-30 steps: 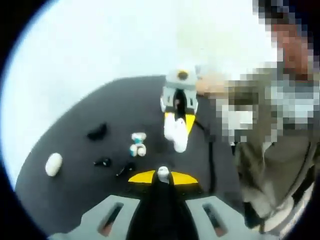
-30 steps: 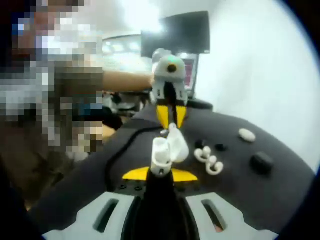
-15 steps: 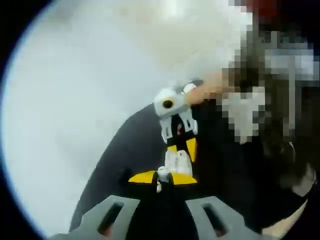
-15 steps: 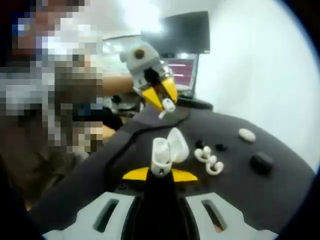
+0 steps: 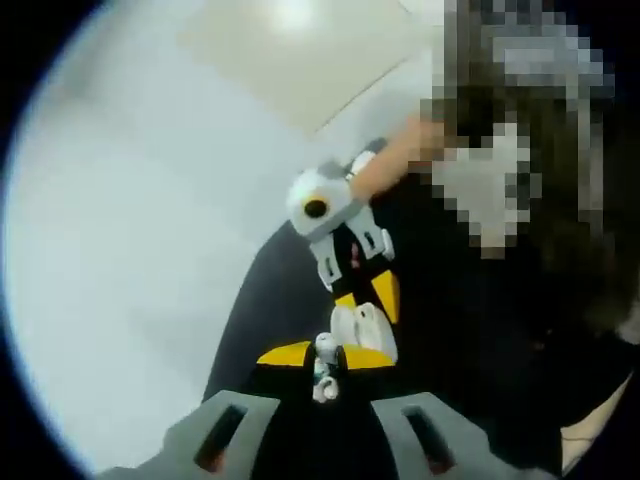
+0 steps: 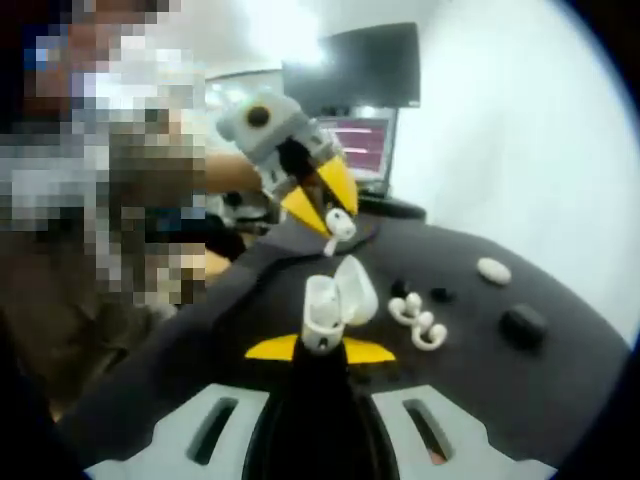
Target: Pick up three earphones and place each one into its charging case using tactile feedback, ensure that each earphone is properly inserted and securely positioned inside the case.
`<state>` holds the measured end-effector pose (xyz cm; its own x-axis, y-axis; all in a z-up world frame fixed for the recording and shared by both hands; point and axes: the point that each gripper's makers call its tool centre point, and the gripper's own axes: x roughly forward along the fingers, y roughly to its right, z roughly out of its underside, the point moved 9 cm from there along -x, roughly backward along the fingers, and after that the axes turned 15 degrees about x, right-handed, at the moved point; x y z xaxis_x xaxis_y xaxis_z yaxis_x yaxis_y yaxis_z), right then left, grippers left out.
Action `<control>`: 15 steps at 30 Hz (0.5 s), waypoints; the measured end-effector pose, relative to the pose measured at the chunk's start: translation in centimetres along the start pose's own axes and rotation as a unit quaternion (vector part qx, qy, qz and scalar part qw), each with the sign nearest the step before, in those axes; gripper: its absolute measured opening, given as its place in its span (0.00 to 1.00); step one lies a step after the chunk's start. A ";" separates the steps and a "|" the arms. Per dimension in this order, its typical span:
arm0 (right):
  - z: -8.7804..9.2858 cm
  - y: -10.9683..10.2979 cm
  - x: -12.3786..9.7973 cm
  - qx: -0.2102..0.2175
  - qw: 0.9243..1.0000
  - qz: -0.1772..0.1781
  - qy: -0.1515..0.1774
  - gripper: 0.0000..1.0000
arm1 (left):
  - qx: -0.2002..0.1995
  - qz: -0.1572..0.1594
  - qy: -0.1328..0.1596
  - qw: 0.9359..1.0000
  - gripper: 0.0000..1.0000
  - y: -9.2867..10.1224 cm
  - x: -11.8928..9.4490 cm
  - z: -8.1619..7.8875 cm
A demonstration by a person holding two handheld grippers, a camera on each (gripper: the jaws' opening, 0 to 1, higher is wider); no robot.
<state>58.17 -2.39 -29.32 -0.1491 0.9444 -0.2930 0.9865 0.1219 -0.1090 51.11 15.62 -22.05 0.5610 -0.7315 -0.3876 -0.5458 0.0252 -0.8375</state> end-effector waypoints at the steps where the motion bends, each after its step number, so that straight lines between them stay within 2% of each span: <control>1: 0.0 0.0 0.0 0.000 1.000 0.000 0.000 0.17 | 0.005 0.003 -0.002 1.000 0.08 0.1 0.1 -0.1; 11: 0.0 -0.1 0.1 -0.002 1.000 0.000 0.000 0.17 | 0.040 0.007 -0.009 0.999 0.08 1.1 0.8 -0.6; 15: 0.0 -0.1 0.1 -0.002 1.000 0.000 0.000 0.17 | 0.077 0.015 -0.023 0.997 0.08 1.7 1.0 -0.8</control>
<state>58.09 -2.29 -29.31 -0.1492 0.9444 -0.2931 0.9868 0.1234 -0.1045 50.22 14.41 -23.53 0.5751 -0.6970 -0.4284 -0.4627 0.1547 -0.8729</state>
